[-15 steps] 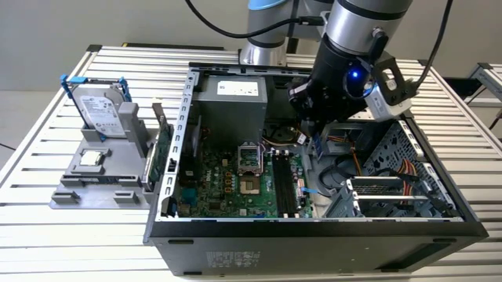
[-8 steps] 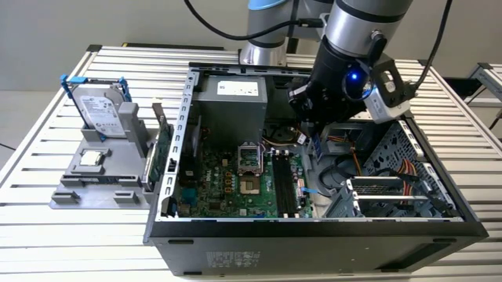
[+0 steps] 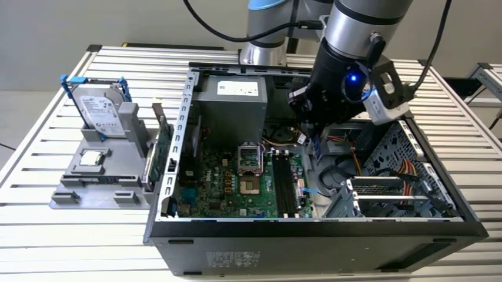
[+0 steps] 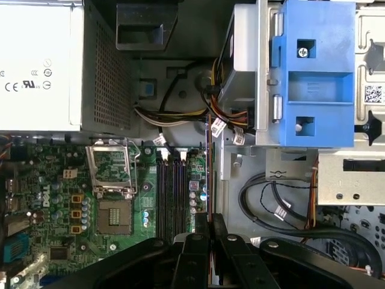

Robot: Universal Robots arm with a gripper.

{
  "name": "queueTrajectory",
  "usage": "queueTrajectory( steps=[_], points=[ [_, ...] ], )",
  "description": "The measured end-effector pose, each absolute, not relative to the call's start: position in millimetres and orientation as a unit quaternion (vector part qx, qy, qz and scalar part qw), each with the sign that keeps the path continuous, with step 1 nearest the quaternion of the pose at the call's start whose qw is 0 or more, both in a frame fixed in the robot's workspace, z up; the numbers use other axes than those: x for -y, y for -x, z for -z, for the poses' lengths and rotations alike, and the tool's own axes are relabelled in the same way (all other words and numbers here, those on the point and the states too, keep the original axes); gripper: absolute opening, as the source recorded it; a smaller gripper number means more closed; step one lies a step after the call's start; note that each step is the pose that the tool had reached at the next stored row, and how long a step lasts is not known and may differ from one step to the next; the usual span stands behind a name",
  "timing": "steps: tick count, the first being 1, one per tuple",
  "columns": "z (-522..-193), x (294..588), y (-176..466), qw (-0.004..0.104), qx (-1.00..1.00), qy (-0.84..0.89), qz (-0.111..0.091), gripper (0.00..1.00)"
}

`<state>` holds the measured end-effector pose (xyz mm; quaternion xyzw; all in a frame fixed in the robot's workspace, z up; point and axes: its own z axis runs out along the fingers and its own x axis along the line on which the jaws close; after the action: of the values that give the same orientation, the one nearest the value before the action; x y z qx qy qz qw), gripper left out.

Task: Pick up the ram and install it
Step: 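Insert the ram into the slot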

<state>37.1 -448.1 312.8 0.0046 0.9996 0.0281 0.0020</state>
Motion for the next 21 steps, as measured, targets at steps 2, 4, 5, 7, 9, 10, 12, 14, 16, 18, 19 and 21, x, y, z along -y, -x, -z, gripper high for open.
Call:
queueTrajectory(
  steps=[2,4,5,7,9,10,12,14,16,18,19,21],
  points=[
    [-312.2,448.2,-37.1,0.002,-1.000,-0.005,-0.028,0.00],
    [-311.6,448.1,-37.1,0.002,-1.000,-0.005,-0.027,0.00],
    [-311.3,448.1,-37.1,0.002,-1.000,-0.005,-0.027,0.00],
    [-310.6,448.2,-37.1,0.002,-1.000,-0.005,-0.027,0.00],
    [-310.0,448.1,-37.1,0.002,-1.000,-0.005,-0.026,0.00],
    [-309.7,448.2,-37.1,0.002,-1.000,-0.005,-0.026,0.00],
    [-309.1,448.2,-37.1,0.002,-1.000,-0.005,-0.025,0.00],
    [-308.5,448.2,-37.1,0.002,-1.000,-0.005,-0.025,0.00],
    [-308.0,448.2,-37.1,0.002,-1.000,-0.005,-0.025,0.00],
    [-307.4,448.2,-37.1,0.002,-1.000,-0.005,-0.024,0.00],
    [-307.1,448.2,-37.1,0.002,-1.000,-0.005,-0.024,0.00],
    [-306.5,448.1,-37.1,0.002,-1.000,-0.005,-0.024,0.00]
  ],
)
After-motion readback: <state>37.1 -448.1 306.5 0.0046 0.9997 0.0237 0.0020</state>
